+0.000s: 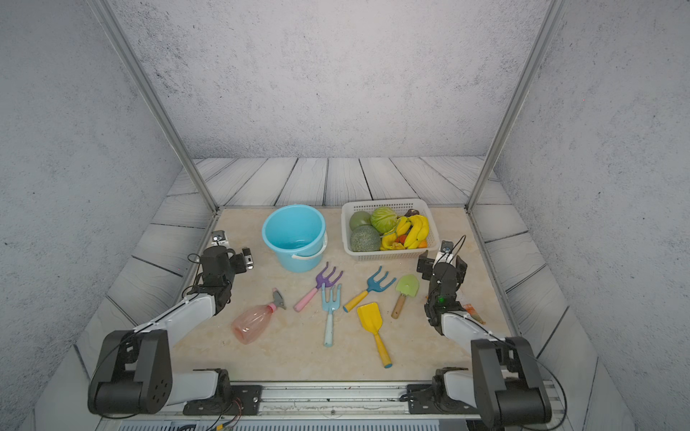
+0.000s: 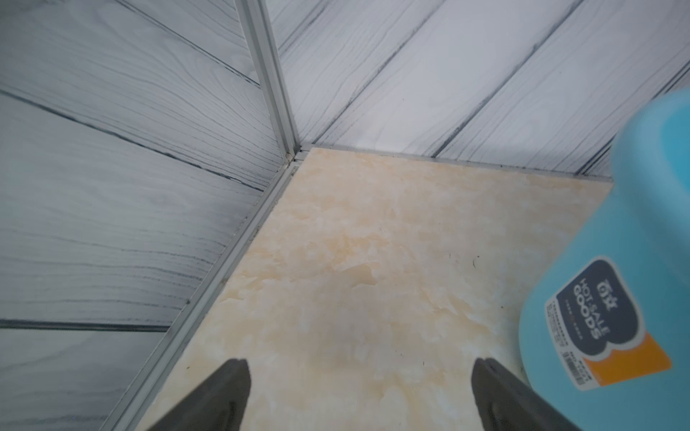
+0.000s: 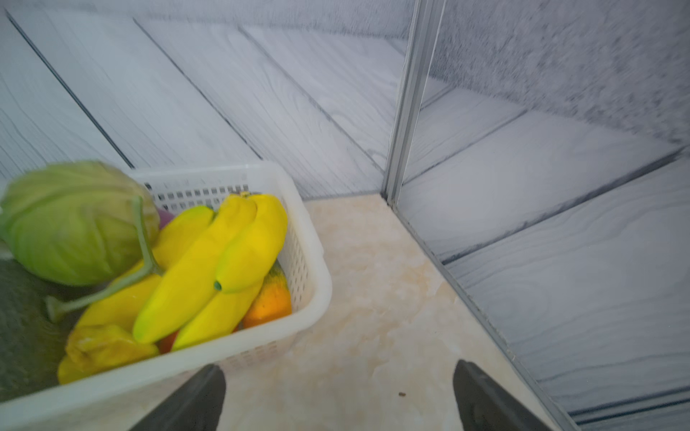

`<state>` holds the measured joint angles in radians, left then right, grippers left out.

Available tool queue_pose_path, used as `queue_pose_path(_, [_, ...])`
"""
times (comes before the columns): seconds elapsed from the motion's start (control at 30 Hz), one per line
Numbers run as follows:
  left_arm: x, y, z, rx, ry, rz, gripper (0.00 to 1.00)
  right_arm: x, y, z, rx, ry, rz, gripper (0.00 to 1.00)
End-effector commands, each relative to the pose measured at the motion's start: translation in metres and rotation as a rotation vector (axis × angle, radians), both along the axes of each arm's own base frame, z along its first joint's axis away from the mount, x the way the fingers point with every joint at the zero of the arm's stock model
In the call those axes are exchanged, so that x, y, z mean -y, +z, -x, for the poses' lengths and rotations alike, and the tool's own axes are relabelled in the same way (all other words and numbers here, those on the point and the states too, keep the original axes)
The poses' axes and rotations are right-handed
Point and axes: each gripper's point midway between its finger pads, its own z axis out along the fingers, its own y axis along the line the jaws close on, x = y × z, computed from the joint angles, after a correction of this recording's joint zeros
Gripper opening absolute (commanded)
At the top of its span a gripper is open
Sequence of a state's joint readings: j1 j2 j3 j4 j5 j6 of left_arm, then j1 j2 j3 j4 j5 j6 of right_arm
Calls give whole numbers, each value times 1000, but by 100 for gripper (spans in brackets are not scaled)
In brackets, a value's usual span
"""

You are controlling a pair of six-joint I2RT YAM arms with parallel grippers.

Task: Organize the gardening tools
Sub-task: Pick up the gardening tool from the center of the board.

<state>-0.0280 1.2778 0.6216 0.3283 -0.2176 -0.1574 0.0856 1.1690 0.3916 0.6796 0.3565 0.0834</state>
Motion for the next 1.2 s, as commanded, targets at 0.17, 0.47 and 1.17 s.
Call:
queue_pose_path(0.17, [-2, 40, 46, -18, 189, 436, 99, 11, 62, 53, -25, -203, -547, 99])
queue_pose_path(0.47, [78, 45, 112, -260, -126, 702, 90, -109, 91, 69, -311, 439, -769, 81])
queue_pose_path(1.17, [267, -50, 198, -779, -487, 354, 53, -160, -30, 154, -878, 504, -634, 73])
